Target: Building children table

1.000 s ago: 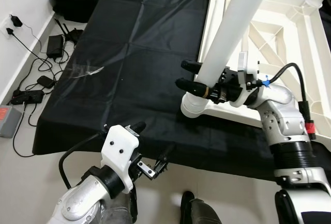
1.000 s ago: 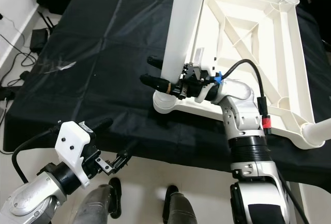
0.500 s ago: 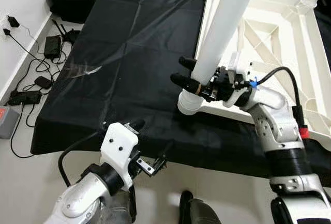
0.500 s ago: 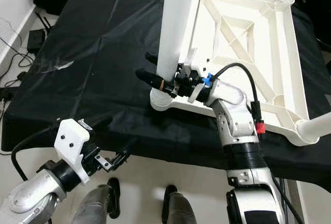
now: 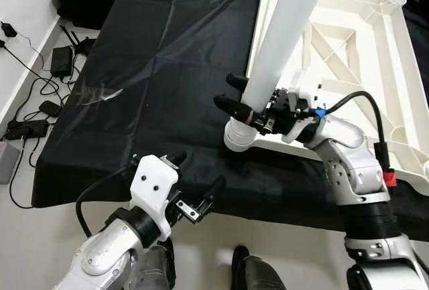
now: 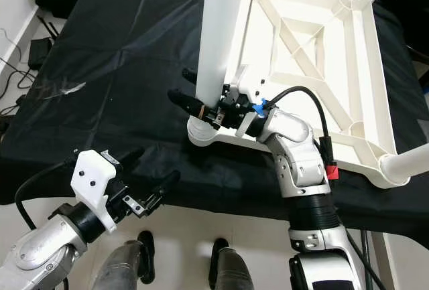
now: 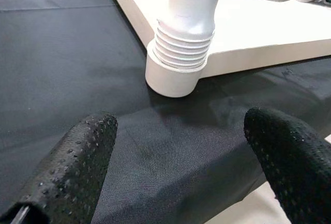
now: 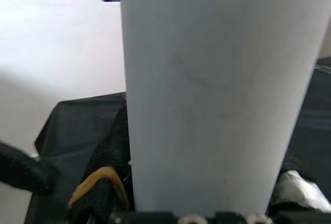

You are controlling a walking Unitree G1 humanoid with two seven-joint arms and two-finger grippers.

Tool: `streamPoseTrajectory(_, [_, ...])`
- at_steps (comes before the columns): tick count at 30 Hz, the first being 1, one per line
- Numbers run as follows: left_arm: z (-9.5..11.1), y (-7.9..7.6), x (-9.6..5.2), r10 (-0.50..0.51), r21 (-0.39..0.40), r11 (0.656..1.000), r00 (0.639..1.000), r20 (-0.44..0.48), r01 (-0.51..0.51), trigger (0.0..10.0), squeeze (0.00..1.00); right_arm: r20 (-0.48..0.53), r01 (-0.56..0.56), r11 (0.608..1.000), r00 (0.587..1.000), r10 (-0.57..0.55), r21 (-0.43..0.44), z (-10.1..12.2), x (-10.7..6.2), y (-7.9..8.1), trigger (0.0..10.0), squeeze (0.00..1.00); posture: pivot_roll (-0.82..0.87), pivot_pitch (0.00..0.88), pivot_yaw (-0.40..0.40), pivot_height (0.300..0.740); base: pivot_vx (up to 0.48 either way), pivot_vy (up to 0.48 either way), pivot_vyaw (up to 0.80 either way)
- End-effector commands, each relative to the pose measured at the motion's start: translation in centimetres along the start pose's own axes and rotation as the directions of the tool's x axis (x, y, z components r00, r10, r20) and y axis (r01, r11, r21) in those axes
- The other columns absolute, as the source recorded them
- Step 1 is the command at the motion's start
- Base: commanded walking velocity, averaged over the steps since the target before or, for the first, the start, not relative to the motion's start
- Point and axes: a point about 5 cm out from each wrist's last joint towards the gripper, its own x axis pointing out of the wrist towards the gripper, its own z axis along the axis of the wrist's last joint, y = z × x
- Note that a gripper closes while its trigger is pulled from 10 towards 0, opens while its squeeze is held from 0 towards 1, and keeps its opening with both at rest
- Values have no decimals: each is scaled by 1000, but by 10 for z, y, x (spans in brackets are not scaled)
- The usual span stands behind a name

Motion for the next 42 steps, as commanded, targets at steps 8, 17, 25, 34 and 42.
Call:
streamPoseTrajectory(8, [-6,9,-1,22,28,999,999,-24,-21,10000,0,-124,137,989,984,-130,49,-25,-12,5,10000,0,203,355,-74,740,0,0,0])
streamPoseTrajectory(17, [-7,14,0,42,35,999,999,-29,-41,10000,0,-121,226,973,968,-220,42,-25,-11,8,10000,0,203,355,-73,740,0,0,0])
streamPoseTrajectory(25, [-10,15,-2,38,38,999,998,-40,-36,10000,0,-136,313,949,943,-305,40,-32,-12,10,10000,0,208,356,-71,740,0,0,0])
streamPoseTrajectory(34, [-11,16,0,34,38,999,999,-38,-33,10000,0,-135,319,947,940,-313,26,-31,-11,17,10000,0,205,355,-60,740,0,0,0])
streamPoseTrajectory(42, [-11,17,3,32,40,999,999,-36,-30,10000,0,-151,329,944,934,-324,6,-34,-11,17,10000,0,200,352,-59,740,0,0,0])
